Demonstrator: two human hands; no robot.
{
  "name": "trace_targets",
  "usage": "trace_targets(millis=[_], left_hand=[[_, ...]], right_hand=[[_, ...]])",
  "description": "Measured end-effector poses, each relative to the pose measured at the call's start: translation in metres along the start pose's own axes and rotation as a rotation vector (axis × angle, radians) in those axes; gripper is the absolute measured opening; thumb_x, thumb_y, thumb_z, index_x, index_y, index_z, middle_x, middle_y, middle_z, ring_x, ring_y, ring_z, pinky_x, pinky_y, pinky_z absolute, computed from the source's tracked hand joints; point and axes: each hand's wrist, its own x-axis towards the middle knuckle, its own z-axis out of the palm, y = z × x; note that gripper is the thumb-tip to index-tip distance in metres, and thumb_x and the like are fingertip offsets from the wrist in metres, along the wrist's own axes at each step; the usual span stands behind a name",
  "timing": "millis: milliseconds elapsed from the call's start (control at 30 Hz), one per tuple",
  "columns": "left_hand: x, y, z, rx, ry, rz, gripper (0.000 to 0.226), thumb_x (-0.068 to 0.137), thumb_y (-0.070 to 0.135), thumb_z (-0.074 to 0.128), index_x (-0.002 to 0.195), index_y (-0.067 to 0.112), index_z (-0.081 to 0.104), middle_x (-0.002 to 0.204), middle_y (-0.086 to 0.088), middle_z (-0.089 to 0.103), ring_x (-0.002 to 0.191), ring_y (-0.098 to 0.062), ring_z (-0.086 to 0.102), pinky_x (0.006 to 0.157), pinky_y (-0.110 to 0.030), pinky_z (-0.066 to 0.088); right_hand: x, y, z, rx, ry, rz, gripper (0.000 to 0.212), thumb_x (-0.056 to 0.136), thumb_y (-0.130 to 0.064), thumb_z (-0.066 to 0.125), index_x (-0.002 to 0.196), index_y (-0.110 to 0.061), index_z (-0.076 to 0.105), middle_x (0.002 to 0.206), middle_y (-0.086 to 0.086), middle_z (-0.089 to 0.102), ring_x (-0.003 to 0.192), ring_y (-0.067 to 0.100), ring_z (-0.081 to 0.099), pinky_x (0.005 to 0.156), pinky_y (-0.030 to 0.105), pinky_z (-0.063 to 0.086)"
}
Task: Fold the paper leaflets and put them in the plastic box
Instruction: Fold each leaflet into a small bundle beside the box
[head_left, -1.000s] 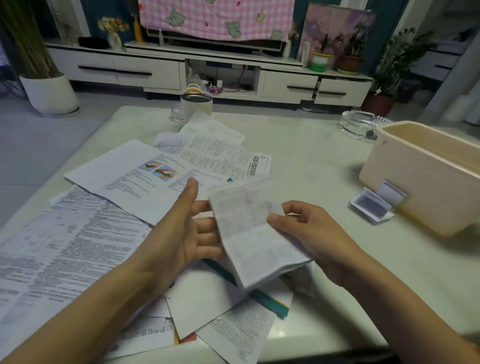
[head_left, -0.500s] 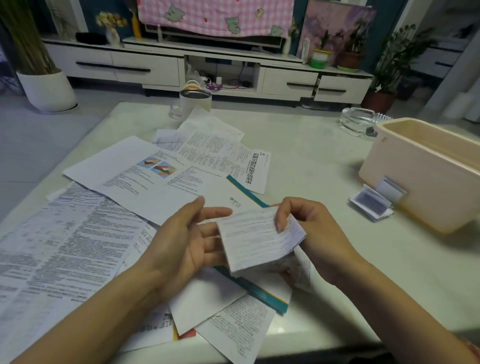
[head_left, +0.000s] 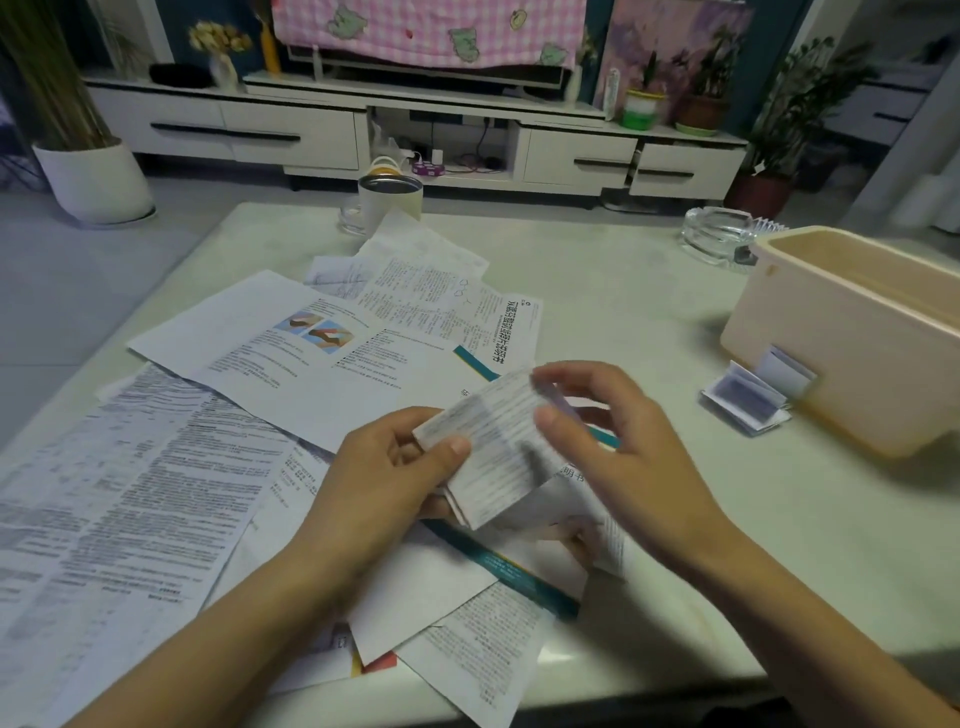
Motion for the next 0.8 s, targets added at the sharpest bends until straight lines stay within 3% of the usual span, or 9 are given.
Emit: trace_targets(millis=[67,133,200,333,400,533,633,733,800], left_hand=[[-0.003,0.002,0.003,-0.054,-0.035,0.022,0.013,0.083,0.004,0.061,0.092,0.008,0.068,0.07,-0.001,0.071,0.058,-0.008,0.066,0.05,-0.018,0.052],[-0.005,0.001,0.004,-0.078,-0.076,0.044,0.013,0.078,0.009,0.064,0.089,0.01,0.071,0.074,-0.002,0.072,0.062,-0.008,0.066,0.053,-0.016,0.051],[-0.006,-0.001,0.004,-0.096,-0.12,0.054,0.019,0.069,0.017,0.066,0.085,0.011,0.074,0.083,-0.007,0.074,0.073,-0.015,0.07,0.062,-0.02,0.054],[-0.007,-0.004,0.01,-0.139,-0.117,0.067,0.021,0.065,0.015,0.065,0.083,0.009,0.075,0.083,-0.012,0.074,0.074,-0.017,0.069,0.063,-0.021,0.055],[-0.008,-0.003,0.01,-0.121,-0.075,0.095,0.022,0.064,0.019,0.066,0.082,0.011,0.075,0.082,-0.01,0.074,0.074,-0.018,0.069,0.064,-0.023,0.056],[-0.004,0.0,0.004,-0.19,-0.002,0.103,0.027,0.066,0.019,0.064,0.089,0.007,0.07,0.087,-0.013,0.073,0.077,-0.02,0.069,0.07,-0.028,0.058],[-0.003,0.0,0.005,-0.277,0.012,0.052,0.028,0.066,0.015,0.062,0.092,0.005,0.066,0.084,-0.009,0.074,0.074,-0.017,0.07,0.065,-0.023,0.058],[-0.004,-0.002,0.006,-0.244,-0.004,0.008,0.027,0.066,0.017,0.061,0.09,0.005,0.066,0.08,-0.009,0.074,0.071,-0.017,0.07,0.061,-0.022,0.057],[-0.006,-0.001,0.006,-0.147,-0.031,-0.011,0.028,0.067,0.024,0.062,0.087,0.005,0.067,0.078,-0.01,0.073,0.07,-0.018,0.07,0.059,-0.023,0.056]], right_hand=[[-0.007,0.0,0.008,-0.1,-0.115,-0.043,0.046,0.076,-0.052,0.056,0.118,-0.034,0.05,0.122,-0.022,0.048,0.113,-0.012,0.044,0.093,0.005,0.034],[-0.009,-0.001,0.01,-0.093,-0.206,-0.014,0.058,0.075,-0.057,0.058,0.127,-0.034,0.044,0.124,-0.021,0.049,0.113,-0.009,0.046,0.094,0.013,0.041],[-0.009,0.001,0.009,0.028,-0.314,0.076,0.054,0.079,-0.044,0.065,0.127,-0.027,0.046,0.117,-0.015,0.058,0.102,-0.002,0.056,0.083,0.023,0.051],[-0.009,0.001,0.008,0.199,-0.416,0.165,0.039,0.082,-0.027,0.066,0.118,-0.015,0.058,0.091,-0.006,0.066,0.075,0.001,0.059,0.066,0.018,0.046],[-0.009,-0.001,0.006,0.306,-0.389,0.253,0.04,0.08,-0.018,0.072,0.117,-0.017,0.058,0.101,-0.001,0.07,0.084,0.004,0.064,0.068,0.019,0.05],[-0.003,0.001,-0.002,0.542,-0.255,0.445,0.068,0.065,-0.019,0.075,0.128,-0.015,0.048,0.116,0.008,0.066,0.097,0.013,0.067,0.079,0.029,0.057],[0.004,0.002,-0.009,0.733,-0.218,0.549,0.059,0.063,-0.008,0.072,0.119,-0.003,0.055,0.111,0.02,0.067,0.087,0.022,0.068,0.074,0.03,0.059],[0.006,0.004,-0.01,0.747,-0.204,0.553,0.038,0.066,-0.003,0.07,0.103,-0.002,0.061,0.093,0.017,0.071,0.077,0.022,0.068,0.066,0.026,0.058],[0.008,0.003,-0.01,0.701,-0.15,0.525,0.032,0.073,0.006,0.067,0.104,-0.002,0.06,0.083,0.014,0.068,0.064,0.017,0.065,0.055,0.022,0.053]])
